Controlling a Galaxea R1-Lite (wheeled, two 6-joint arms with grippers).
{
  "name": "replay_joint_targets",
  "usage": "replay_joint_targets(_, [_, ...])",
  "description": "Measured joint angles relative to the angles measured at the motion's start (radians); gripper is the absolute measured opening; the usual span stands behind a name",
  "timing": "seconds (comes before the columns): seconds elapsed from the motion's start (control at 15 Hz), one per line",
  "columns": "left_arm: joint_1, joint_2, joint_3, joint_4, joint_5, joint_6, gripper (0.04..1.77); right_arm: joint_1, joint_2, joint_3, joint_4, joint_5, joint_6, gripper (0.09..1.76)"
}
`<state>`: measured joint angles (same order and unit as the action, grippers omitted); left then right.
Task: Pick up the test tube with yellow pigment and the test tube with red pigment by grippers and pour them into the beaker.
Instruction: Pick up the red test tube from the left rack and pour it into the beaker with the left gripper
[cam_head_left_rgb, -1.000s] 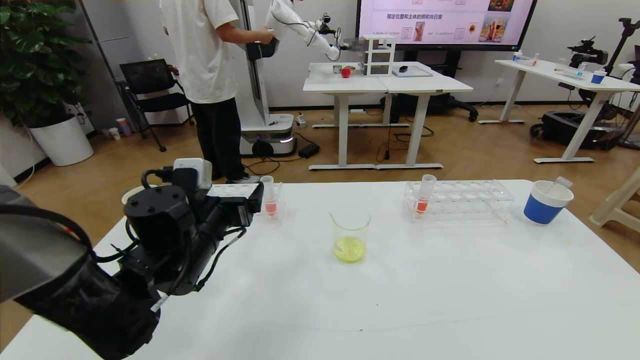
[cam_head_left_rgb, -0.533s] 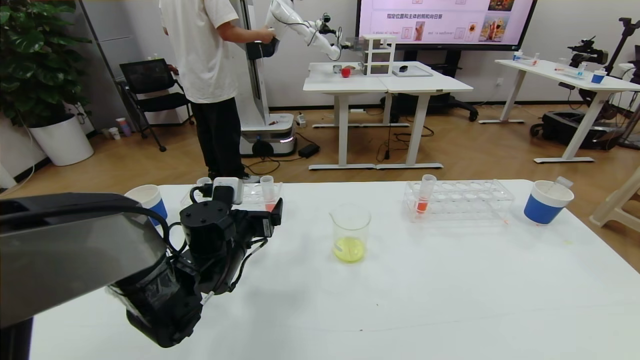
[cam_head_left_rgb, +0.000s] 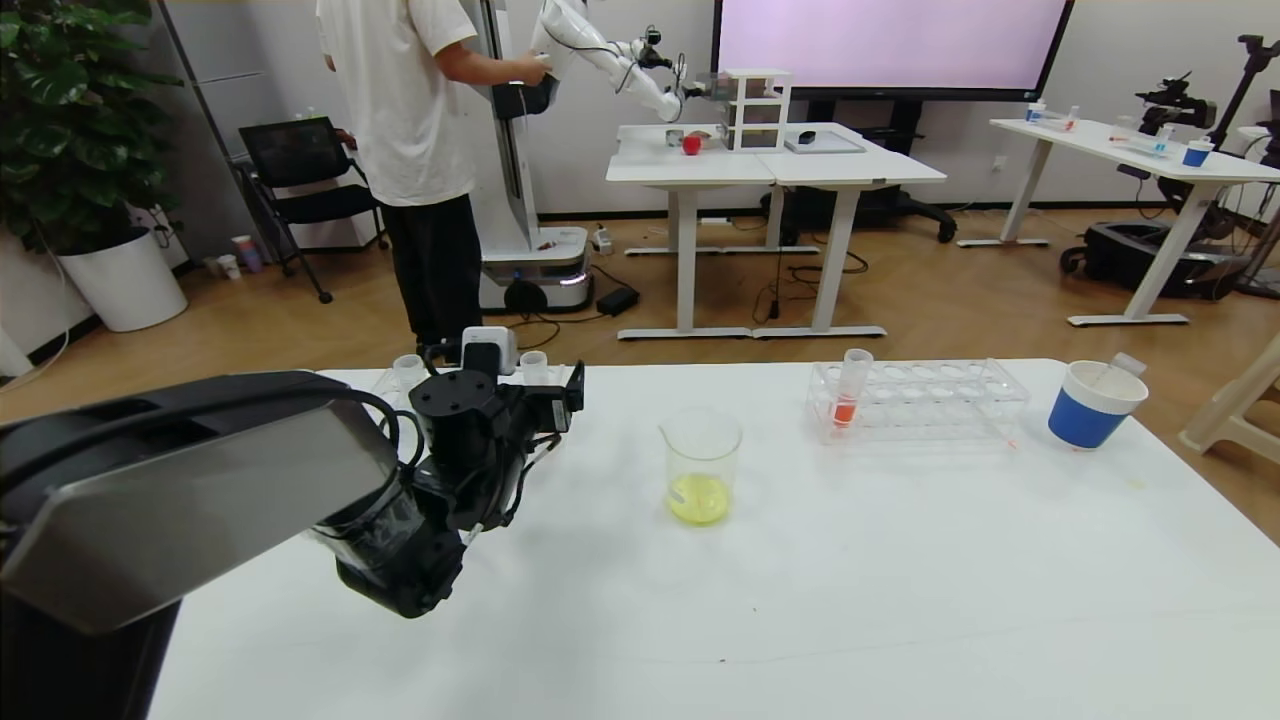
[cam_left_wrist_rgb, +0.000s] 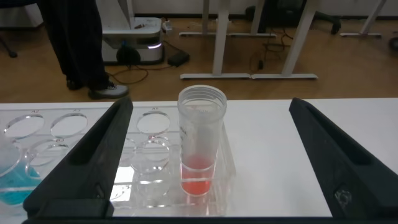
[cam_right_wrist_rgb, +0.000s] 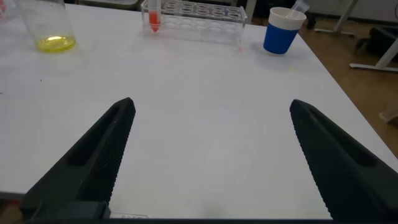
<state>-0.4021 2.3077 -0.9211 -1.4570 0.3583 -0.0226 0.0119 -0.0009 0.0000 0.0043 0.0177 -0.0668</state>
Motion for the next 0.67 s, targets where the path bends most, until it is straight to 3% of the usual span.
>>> replay_joint_targets(0.27, [0.020, 0.073, -0.084, 0.002, -0.009, 0.011, 1.75, 0.000, 0.000, 0.000, 0.000, 0.000, 0.000, 1.74])
replay_joint_targets(0.67, [0.024, 0.097, -0.093, -0.003, -0.014, 0.011, 1.75, 0.000, 0.000, 0.000, 0.000, 0.000, 0.000, 1.73])
